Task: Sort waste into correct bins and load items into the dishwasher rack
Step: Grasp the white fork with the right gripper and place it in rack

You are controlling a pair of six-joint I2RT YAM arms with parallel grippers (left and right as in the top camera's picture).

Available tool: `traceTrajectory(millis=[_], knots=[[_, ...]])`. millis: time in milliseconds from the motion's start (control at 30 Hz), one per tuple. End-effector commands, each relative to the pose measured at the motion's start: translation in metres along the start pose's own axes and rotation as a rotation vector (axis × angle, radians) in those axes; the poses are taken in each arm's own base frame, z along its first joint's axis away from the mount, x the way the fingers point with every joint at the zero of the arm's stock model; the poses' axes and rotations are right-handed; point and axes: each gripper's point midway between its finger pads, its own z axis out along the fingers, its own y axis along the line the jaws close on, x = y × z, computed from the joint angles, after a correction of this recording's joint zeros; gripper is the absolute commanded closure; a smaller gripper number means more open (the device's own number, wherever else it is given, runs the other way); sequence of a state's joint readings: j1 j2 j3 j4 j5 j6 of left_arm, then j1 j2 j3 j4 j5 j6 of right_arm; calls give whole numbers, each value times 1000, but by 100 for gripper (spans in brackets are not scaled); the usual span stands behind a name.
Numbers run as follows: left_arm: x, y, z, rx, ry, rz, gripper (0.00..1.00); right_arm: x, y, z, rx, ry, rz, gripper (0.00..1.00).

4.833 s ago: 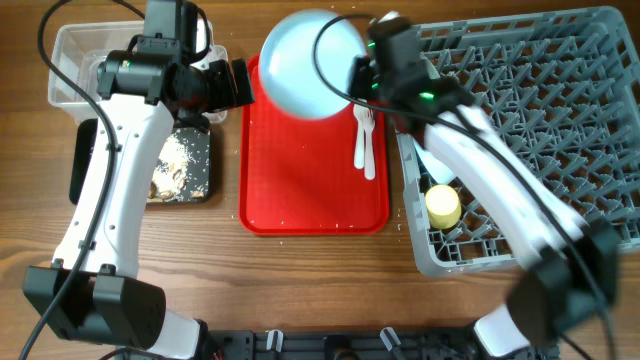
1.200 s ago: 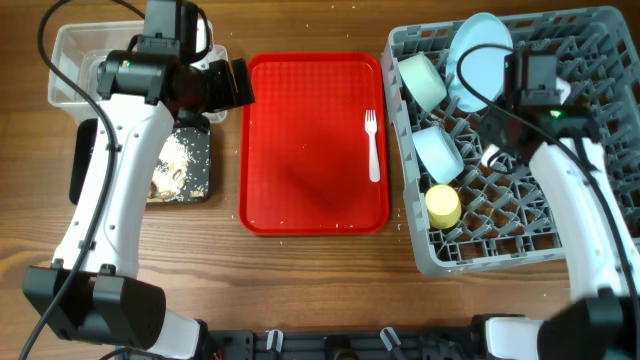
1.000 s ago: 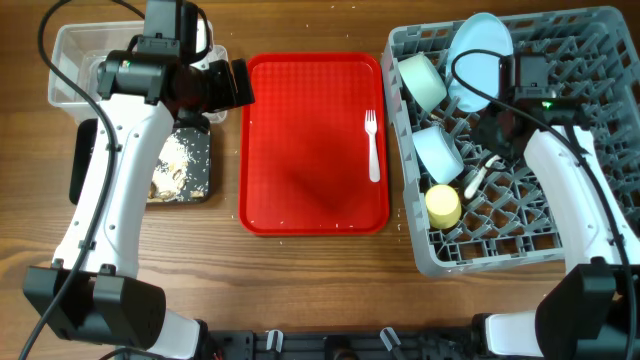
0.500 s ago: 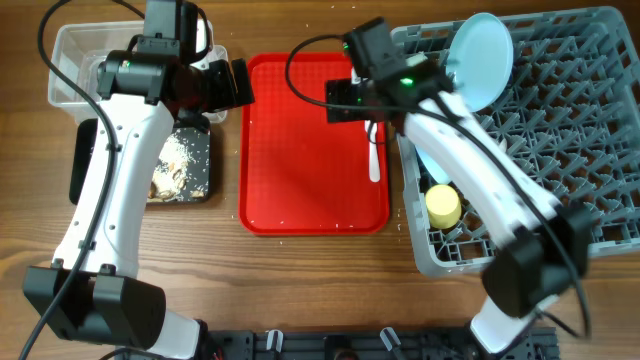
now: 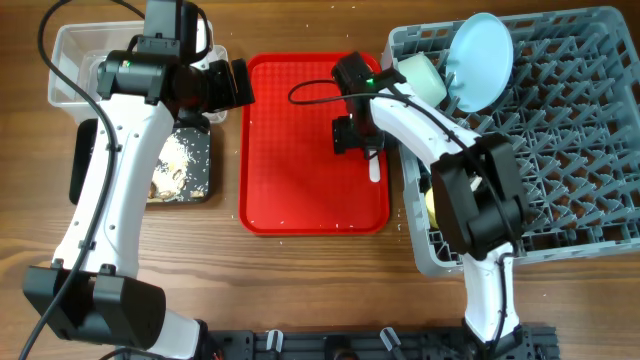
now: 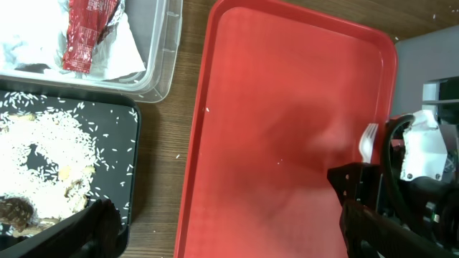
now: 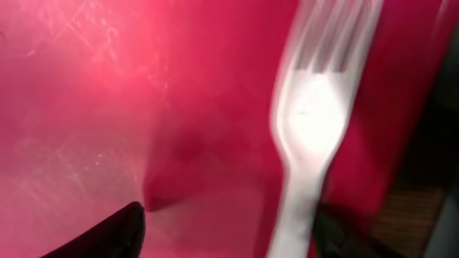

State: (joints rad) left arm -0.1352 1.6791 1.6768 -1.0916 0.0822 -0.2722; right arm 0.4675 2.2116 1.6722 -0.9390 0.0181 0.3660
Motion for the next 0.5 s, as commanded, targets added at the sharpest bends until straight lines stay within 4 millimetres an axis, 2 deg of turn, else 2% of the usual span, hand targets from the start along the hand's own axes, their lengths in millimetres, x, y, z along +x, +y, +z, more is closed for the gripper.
traceTrajectory(millis=[0, 67, 167, 233, 333, 400, 433, 467], knots=[[-5, 0, -7, 1, -25, 1, 0, 4, 10, 12, -57, 47, 12, 34], [-5, 0, -7, 1, -24, 1, 0, 9, 15, 18, -86, 76, 13, 47], [-5, 0, -7, 1, -24, 1, 0, 8, 18, 18, -94, 71, 31, 88], [-5, 0, -7, 1, -24, 1, 0, 7, 20, 15, -101, 67, 30, 95], [-5, 0, -7, 2, -24, 1, 0, 1, 21, -10, -118, 24, 25, 96], [-5, 0, -7, 1, -24, 1, 0, -8, 24, -53, -154, -63, 20, 96], [-5, 0, -7, 2, -25, 1, 0, -12, 25, -88, -185, -129, 11, 96], [-5, 0, -7, 1, -24, 1, 0, -14, 23, -132, -214, -210, 8, 96]])
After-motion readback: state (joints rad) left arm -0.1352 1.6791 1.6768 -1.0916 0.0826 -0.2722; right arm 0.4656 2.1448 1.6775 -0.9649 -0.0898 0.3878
